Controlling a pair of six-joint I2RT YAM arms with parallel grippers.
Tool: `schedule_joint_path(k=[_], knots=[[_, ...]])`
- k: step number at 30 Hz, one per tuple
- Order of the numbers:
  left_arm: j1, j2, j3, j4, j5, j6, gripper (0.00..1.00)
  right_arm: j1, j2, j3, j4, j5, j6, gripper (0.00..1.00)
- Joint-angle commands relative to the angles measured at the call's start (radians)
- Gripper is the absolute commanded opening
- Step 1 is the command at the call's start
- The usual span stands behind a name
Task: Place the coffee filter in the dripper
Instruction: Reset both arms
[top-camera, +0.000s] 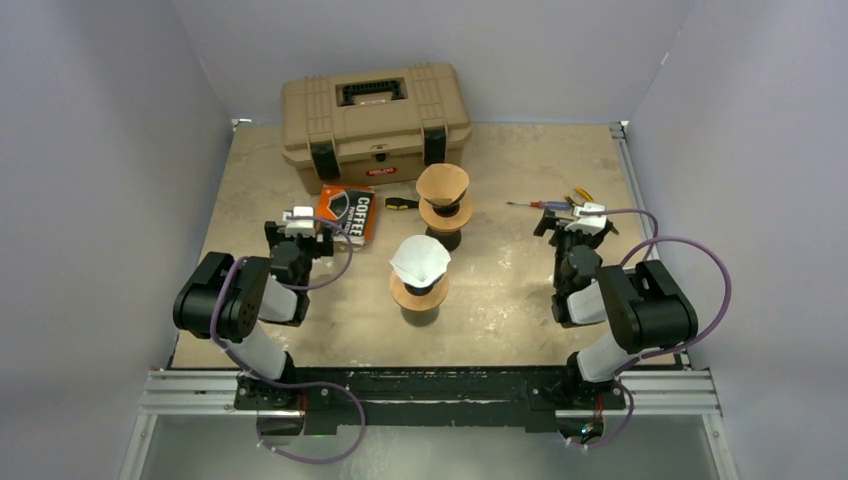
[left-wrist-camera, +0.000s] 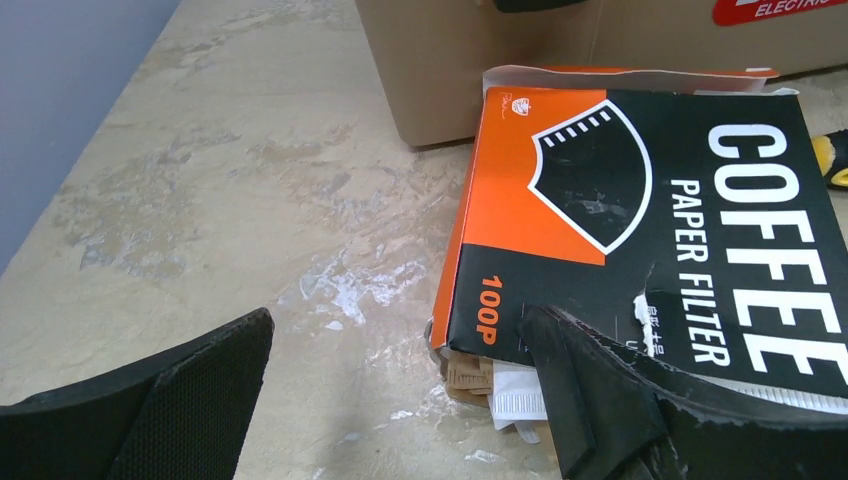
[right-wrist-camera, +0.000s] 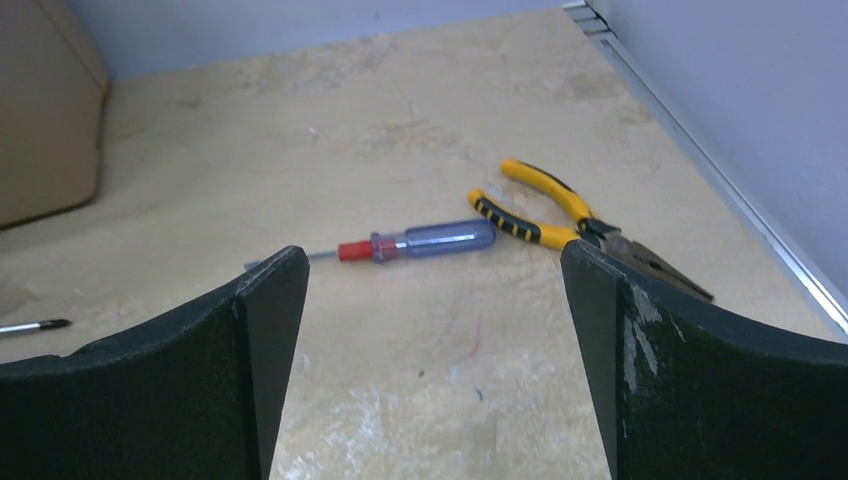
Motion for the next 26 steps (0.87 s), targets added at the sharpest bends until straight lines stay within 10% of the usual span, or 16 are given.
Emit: schedule_joint_path(k=[1,26], knots=[[0.012,0.002,0.017,0.035,0.012,-0.046,0.99,-0.003,-0.008,0.055,0.016,-0.039,-0.026,0.99],[0.017,0.015,0.066,-0.027,-0.046,-0.071,0.99,-0.003,-0.003,0.047,0.046,-0.032,-0.034,0.99]])
